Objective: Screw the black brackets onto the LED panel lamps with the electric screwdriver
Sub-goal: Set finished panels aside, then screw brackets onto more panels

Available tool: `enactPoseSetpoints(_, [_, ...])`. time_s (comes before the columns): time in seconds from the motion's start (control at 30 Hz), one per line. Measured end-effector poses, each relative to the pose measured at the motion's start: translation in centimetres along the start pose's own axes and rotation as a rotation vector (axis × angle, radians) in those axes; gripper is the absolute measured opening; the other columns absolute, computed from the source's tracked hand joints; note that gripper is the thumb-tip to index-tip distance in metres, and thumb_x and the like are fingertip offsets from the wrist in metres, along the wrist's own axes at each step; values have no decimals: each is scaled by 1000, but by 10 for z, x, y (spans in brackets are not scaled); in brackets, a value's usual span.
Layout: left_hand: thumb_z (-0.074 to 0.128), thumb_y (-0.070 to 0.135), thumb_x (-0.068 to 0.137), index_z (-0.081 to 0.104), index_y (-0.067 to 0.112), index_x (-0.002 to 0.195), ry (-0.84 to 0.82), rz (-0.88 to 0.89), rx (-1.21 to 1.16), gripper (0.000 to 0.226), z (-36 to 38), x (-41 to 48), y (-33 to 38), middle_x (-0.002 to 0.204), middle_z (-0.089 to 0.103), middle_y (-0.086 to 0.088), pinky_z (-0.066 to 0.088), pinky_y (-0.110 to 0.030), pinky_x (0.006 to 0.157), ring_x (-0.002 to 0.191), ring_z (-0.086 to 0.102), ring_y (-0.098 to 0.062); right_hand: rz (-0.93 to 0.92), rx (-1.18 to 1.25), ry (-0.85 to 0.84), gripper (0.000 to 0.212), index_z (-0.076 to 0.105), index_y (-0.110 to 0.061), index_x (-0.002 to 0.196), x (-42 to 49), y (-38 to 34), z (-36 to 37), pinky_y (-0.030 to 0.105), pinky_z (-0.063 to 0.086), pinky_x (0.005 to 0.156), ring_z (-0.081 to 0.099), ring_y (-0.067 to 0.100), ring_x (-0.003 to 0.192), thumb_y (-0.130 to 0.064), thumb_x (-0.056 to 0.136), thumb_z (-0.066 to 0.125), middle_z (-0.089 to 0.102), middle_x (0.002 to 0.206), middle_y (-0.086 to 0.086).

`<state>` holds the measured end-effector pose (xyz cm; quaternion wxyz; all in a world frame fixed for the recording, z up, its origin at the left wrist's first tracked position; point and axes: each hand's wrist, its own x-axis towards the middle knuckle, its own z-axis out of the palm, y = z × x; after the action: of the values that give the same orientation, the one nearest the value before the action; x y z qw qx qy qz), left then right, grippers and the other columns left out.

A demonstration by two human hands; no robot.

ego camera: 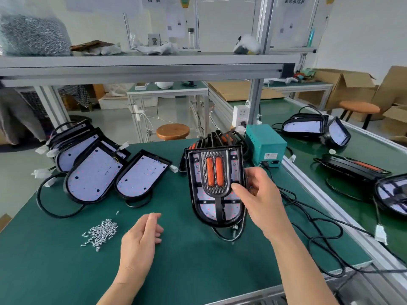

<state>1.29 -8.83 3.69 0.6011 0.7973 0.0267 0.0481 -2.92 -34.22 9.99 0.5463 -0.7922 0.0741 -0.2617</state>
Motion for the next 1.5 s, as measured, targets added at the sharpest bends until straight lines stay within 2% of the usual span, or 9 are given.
enactPoseSetpoints(0.17, [52,35,100,70,28,79,-12,9,146,28,4,1,-1,75,70,3,51,-36,75,68,65,-13,-30,12,183,25,57,-39,106,8,12,-33,33,54,82,68,4,89,-26,90,72,71,99,-21])
enactPoseSetpoints(0.33, [56,36,98,67,32,80,-61,48,283,21,18,2,7,83,68,6,42,-35,71,83,58,-5,-23,-15,379,27,56,-38,106,27,27,-69,8,45,67,63,-7,82,-26,89,72,67,95,-31])
enactPoseSetpoints(0.57, [62,28,96,68,30,79,-132,81,307,17,32,3,15,85,66,5,38,-30,69,81,56,-4,318,76,686,29,54,-10,114,63,80,-125,46,52,89,61,25,93,-19,92,69,64,97,-1])
enactPoseSetpoints(0.73, [65,24,94,69,31,79,-117,91,329,16,32,3,18,83,68,3,38,-30,70,80,58,-7,557,362,795,25,52,1,114,76,110,-151,18,46,40,53,15,55,-2,93,64,59,92,15])
enactPoseSetpoints(1.0, [66,23,93,70,31,82,-104,103,313,15,34,1,18,84,70,6,37,-30,74,83,59,-4,614,767,960,33,54,4,127,87,130,-192,22,60,59,61,21,84,5,95,58,56,117,18])
enactPoseSetpoints(1.13, [67,22,93,71,30,82,-104,113,314,14,34,3,15,84,70,5,39,-29,74,83,60,-6,646,348,800,3,48,-4,103,91,138,-221,11,51,66,47,25,90,-3,104,50,45,83,11])
enactPoseSetpoints(1.27, [67,20,93,71,28,80,-98,131,314,15,34,5,13,81,70,3,39,-9,69,83,62,-10,657,-358,692,49,55,5,95,92,151,-239,41,50,93,55,31,95,-39,108,38,57,92,21])
enactPoseSetpoints(1.4, [69,18,91,72,26,77,-96,132,321,17,35,6,12,79,70,3,36,1,65,80,62,-12,656,-463,684,47,60,-3,116,93,145,-243,36,43,76,62,35,100,-38,110,30,63,101,20])
enactPoseSetpoints(1.5, [71,17,90,72,25,74,-87,145,309,18,35,5,13,76,69,3,37,0,65,76,62,-13,600,-479,641,40,62,2,90,92,146,-231,39,38,73,62,43,93,-23,109,37,56,81,22])
